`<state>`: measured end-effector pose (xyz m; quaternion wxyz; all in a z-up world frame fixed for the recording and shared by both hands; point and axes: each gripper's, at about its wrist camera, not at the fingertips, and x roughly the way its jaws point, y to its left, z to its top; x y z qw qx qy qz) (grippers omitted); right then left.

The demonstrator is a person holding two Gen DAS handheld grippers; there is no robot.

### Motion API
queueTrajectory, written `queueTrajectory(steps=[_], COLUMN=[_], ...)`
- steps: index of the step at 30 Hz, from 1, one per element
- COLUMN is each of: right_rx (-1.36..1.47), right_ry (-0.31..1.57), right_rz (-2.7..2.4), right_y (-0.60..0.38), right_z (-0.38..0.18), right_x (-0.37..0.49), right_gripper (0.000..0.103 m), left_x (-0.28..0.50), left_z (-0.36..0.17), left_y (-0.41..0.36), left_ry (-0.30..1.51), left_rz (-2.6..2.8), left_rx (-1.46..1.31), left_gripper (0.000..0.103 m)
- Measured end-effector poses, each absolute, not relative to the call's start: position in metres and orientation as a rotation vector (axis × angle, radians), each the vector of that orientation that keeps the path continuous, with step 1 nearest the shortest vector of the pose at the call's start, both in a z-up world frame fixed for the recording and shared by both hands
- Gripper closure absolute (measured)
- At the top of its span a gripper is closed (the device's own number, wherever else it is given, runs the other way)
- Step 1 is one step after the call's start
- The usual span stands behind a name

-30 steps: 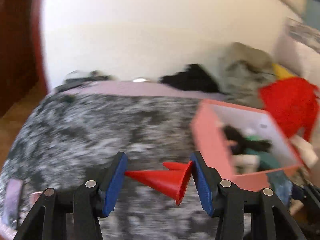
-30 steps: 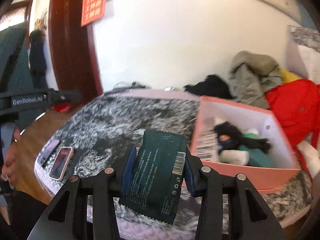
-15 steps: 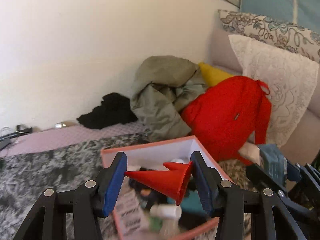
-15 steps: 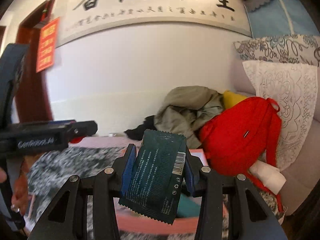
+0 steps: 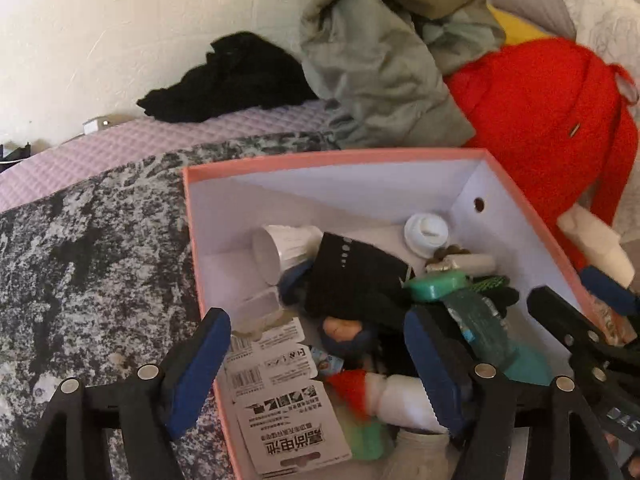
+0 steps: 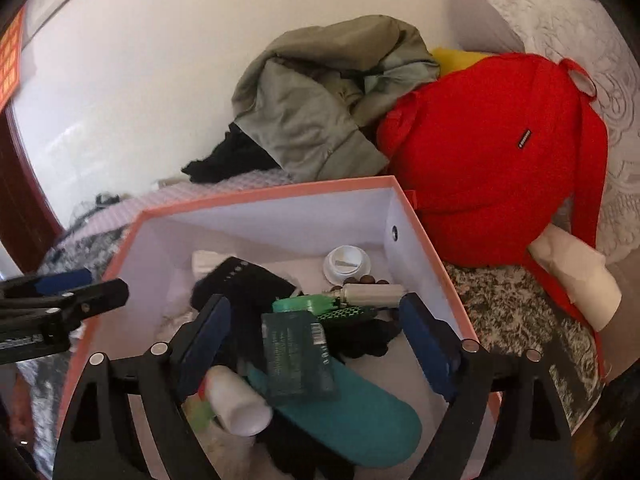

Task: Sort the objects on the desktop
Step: 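Carry the cone with left tool while right tool carries the packet into pink box, release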

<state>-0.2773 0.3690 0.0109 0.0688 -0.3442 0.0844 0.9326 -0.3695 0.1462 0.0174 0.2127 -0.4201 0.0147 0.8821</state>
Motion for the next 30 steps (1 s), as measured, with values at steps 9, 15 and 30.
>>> queueTrajectory(steps=[9,15,30], right_rx=[-0.861,-0.856,-1.134], right_ry=[0.175,0.082,-0.181], right_rz=[2.962,3.067,3.050], right_y=[0.295,0.217,0.026], right_z=[0.088,0.100,-0.015], right_x=[-0.222,-0.189,-0.201], right_gripper=[0.008,0.006,0.005], left_x=[-0.308,-0.259,-0.243], left_z=[0.086,0.091,-0.014], left_y=[0.076,-0.006,-0.157], left_ry=[0.003,-0.027,0.032], left_rz=[2.662,2.822,3.065], left_rx=[-0.993,-1.037,-1.265], left_gripper=[0.007,0.001,0.000])
